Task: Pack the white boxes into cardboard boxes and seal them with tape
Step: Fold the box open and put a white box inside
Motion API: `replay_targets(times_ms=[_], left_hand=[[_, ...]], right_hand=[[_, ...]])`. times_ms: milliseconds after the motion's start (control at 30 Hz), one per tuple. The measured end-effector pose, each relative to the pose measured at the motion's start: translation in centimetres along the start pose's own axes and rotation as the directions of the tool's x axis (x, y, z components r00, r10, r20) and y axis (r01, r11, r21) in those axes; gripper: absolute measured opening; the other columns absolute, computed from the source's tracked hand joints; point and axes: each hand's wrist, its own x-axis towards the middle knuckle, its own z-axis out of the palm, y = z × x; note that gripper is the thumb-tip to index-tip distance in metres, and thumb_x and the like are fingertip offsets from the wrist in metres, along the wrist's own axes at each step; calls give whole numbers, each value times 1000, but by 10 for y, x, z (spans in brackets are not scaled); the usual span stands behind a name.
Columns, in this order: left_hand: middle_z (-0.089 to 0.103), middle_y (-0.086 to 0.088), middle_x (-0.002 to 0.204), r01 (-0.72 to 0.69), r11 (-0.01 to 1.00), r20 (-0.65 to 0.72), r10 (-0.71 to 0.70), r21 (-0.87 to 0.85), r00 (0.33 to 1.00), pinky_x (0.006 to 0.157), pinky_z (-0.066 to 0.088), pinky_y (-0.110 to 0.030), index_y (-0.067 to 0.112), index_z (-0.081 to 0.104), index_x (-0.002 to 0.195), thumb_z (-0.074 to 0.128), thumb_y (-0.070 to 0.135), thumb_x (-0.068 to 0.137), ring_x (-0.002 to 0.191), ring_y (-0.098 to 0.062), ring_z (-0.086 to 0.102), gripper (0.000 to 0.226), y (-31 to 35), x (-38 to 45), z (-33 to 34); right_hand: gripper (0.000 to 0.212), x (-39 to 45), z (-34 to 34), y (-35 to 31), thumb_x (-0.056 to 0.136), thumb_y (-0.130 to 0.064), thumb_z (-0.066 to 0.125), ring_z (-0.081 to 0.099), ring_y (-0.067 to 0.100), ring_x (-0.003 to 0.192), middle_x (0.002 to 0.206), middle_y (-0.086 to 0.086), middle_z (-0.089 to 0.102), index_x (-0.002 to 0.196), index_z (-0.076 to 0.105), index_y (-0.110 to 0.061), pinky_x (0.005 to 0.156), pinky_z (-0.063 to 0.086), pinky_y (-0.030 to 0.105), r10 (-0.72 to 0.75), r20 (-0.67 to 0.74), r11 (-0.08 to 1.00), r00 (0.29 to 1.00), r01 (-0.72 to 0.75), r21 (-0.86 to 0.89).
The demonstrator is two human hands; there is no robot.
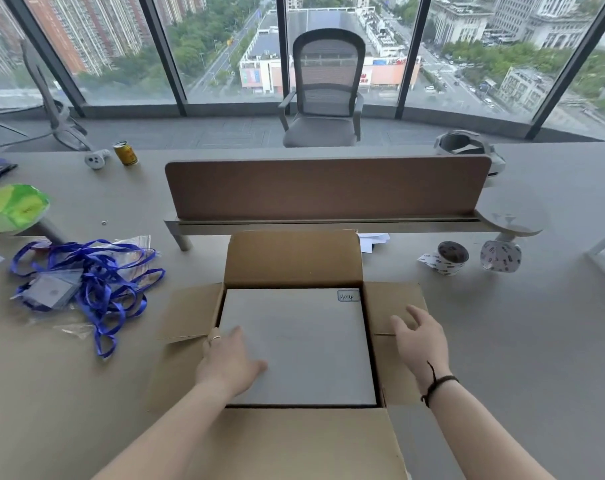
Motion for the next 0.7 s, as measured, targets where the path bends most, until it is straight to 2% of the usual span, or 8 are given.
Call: replay_targets(times_ms=[67, 167, 333, 400, 467, 533, 600, 700], left_hand=[[17, -12, 160, -38, 997, -9, 39, 72, 999, 110, 36, -40, 27, 44, 139, 67, 53, 84, 149, -32, 14, 65, 4, -1, -3], [17, -6, 164, -75, 997, 15, 74, 34, 997, 113, 34, -39, 25, 41, 145, 69, 49, 86, 152, -24, 13, 70, 5, 0, -5], [16, -2, 166, -87, 996, 5, 87, 15, 996, 117, 32, -41, 27, 33, 154, 73, 50, 83, 153, -22, 15, 85, 2, 2, -6], [19, -1, 165, -90, 996, -4, 90, 26, 996, 115, 35, -41, 26, 37, 152, 74, 51, 83, 151, -23, 19, 82, 2, 2, -6], [20, 0, 165, -90, 996, -16, 91, 23, 996, 114, 37, -41, 27, 36, 153, 74, 51, 82, 150, -22, 21, 84, 2, 2, -5], [19, 2, 165, -90, 996, -19, 90, 17, 996, 113, 38, -40, 29, 34, 153, 74, 51, 83, 150, -21, 21, 84, 1, 2, -4], [18, 2, 165, -92, 996, -23, 92, 14, 995, 112, 38, -40, 30, 33, 154, 73, 53, 83, 150, -21, 20, 85, -1, 2, -3], [17, 2, 166, -105, 994, -29, 105, 10, 994, 114, 35, -39, 29, 32, 154, 71, 55, 84, 150, -22, 20, 85, -3, 1, -1]], right_hand=[[60, 15, -12, 7, 95, -34, 64, 52, 27, 132, 145, 5, 55, 147, 46, -11, 110, 42, 42, 100, -2, 995, 995, -100, 0], [40, 28, -22, 18, 93, -40, 65, 62, 29, 103, 114, 6, 68, 116, 63, -8, 99, 50, 43, 155, 59, 988, 986, -154, -16], [27, 28, -43, 6, 95, -32, 64, 63, 29, 86, 85, 2, 69, 88, 70, -7, 75, 48, 37, -55, -32, 992, 998, 51, -114], [32, 21, -47, -10, 97, -28, 61, 54, 23, 65, 63, 0, 58, 80, 69, -3, 62, 42, 34, -134, 11, 980, 991, 134, -144], [32, 6, -41, -28, 101, -30, 57, 46, 17, 57, 58, -5, 52, 78, 68, -10, 55, 36, 29, -194, 129, 961, 972, 215, -175], [26, -13, -26, -42, 101, -36, 56, 55, 13, 65, 69, -9, 62, 88, 71, -19, 61, 41, 28, -240, 233, 948, 943, 279, -153], [23, -28, -2, -46, 100, -42, 55, 64, 14, 89, 92, -9, 70, 104, 71, -25, 78, 49, 31, -264, 291, 943, 919, 309, -120], [45, -40, 39, -40, 99, -56, 46, 58, 18, 122, 126, -8, 66, 129, 63, -26, 103, 44, 34, -233, 398, 947, 887, 301, -116]])
